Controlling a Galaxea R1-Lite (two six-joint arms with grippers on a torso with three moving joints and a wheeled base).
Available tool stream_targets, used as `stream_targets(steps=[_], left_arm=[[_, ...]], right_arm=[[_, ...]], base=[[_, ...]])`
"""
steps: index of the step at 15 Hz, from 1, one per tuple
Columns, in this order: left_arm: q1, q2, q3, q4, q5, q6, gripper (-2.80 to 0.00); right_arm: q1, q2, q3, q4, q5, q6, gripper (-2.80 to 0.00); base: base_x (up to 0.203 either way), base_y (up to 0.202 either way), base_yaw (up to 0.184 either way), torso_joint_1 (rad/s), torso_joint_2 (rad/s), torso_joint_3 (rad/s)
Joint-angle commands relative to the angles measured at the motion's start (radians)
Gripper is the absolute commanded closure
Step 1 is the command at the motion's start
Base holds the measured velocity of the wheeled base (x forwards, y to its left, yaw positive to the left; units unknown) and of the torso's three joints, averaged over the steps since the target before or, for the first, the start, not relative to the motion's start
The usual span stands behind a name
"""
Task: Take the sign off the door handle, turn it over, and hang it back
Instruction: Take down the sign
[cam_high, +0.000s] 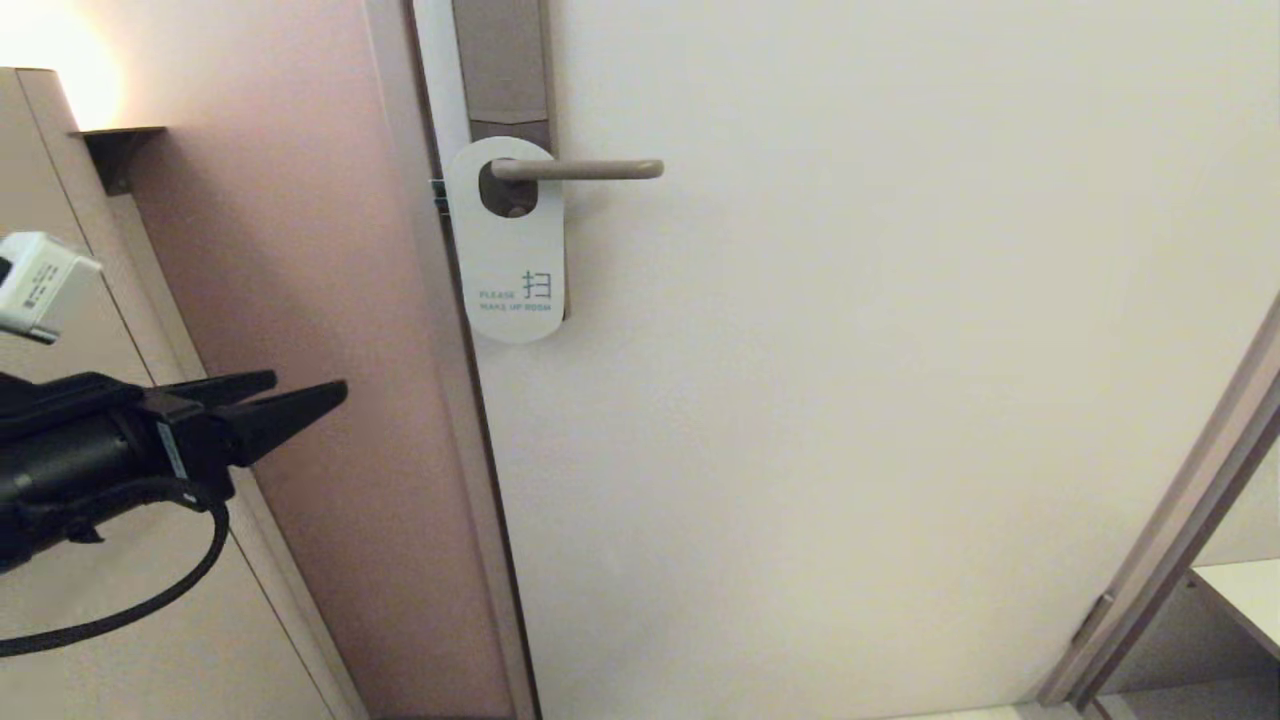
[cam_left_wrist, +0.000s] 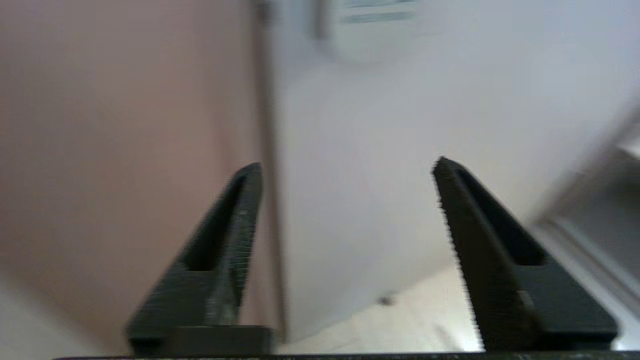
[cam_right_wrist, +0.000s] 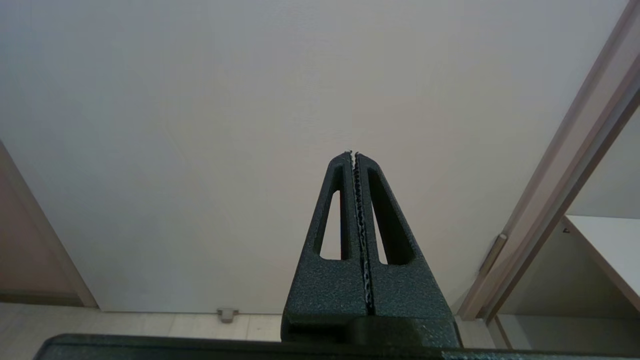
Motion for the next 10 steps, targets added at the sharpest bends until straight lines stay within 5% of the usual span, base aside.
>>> stream_targets(steps=[1,10], left_arm=[[0.001,0.062,-0.03,-0.003,-0.063,-0.003,-2.8],[0.038,0.291,-0.248,-0.008,-0.145,-0.051,-2.8]], right_arm=[[0.001,0.0,0.0,0.0,0.0,-0.001,0.0],[0.0,0.0,0.0,0.0,0.0,-0.001,0.0]], base=[[0.0,0.0,0.0,0.0,0.0,0.0],[0.0,0.0,0.0,0.0,0.0,0.0]])
